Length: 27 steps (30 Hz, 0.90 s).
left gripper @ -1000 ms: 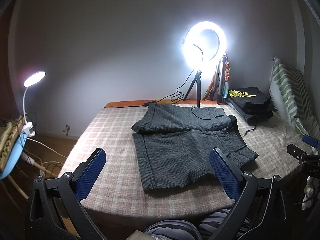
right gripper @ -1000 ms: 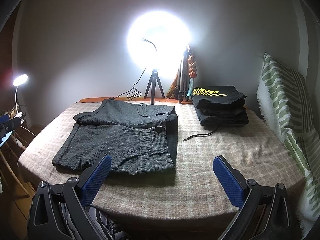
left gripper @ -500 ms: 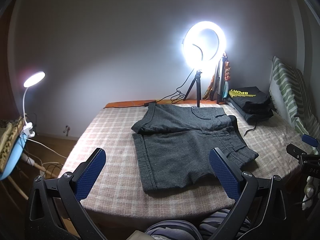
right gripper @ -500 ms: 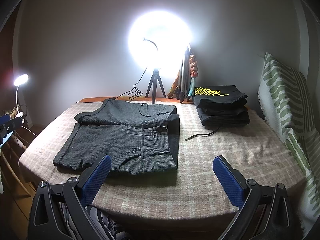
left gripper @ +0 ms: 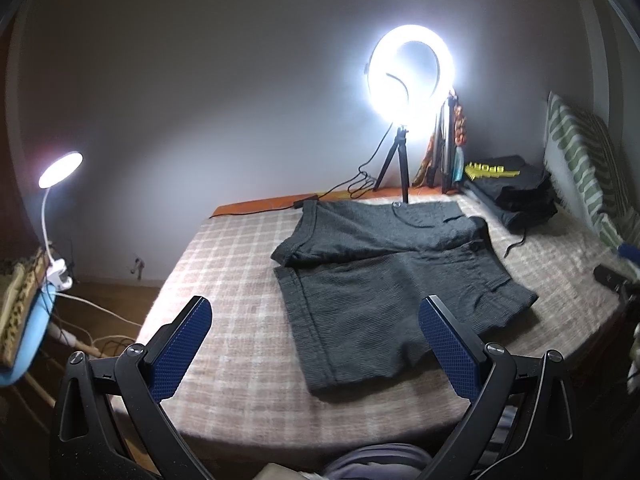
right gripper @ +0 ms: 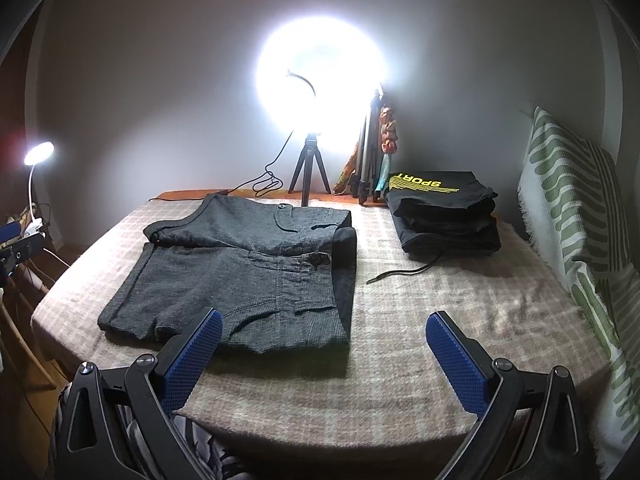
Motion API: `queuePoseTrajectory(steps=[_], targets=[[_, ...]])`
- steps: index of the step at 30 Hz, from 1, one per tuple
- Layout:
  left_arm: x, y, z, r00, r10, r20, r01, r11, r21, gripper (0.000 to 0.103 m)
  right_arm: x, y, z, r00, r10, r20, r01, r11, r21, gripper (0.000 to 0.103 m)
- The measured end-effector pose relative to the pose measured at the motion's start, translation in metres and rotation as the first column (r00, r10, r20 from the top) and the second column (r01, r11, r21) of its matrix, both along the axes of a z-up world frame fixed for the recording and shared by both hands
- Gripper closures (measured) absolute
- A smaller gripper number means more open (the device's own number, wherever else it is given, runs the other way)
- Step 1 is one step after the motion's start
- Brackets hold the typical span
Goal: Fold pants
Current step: 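Reach both grippers to the waistband edge of the grey shorts and grasp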
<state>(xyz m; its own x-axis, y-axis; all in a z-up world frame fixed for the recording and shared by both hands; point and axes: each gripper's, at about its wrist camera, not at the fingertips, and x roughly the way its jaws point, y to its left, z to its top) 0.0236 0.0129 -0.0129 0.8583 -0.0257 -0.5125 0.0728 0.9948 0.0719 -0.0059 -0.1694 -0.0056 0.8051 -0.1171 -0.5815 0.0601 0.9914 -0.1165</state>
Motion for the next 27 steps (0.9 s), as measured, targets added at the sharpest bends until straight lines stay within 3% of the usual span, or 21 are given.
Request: queuePoseTrajectory(steps=[7,10,15,19,27], targets=[[0.040,0.023,0.001,0.999,-0.030,-0.041,0.030,0.999,-0.011,0.000,0.028,-0.015,0.008,1.000,0.021,-0.008,-0.021,1.000,-0.019,0.000],[0.053,0.029,-0.004,0.995,-0.082,-0.050,0.081,0.997,-0.022,0.001,0.038,-0.021,0.008,0.997,0.078,0.002,-0.078,0.997,0.003,0.000],[0.077,0.030,-0.022,0.982,-0.152,-0.109,0.160,0.985,0.070,0.005,0.063,-0.020,-0.005,0.989,0.137,-0.061,-0.139,0.990,-0.031,0.000],[0.106,0.042,-0.027,0.971,-0.183,-0.154,0.187,0.982,0.012,0.006,0.089,-0.021,-0.016,0.983,0.136,-0.120,-0.144,0.988,-0.060,0.000],[0.193,0.054,-0.023,0.956,-0.220,-0.191,0.207,0.974,-0.088,0.006,0.172,-0.051,-0.020,0.978,0.119,-0.170,-0.116,0.993,0.028,0.000]])
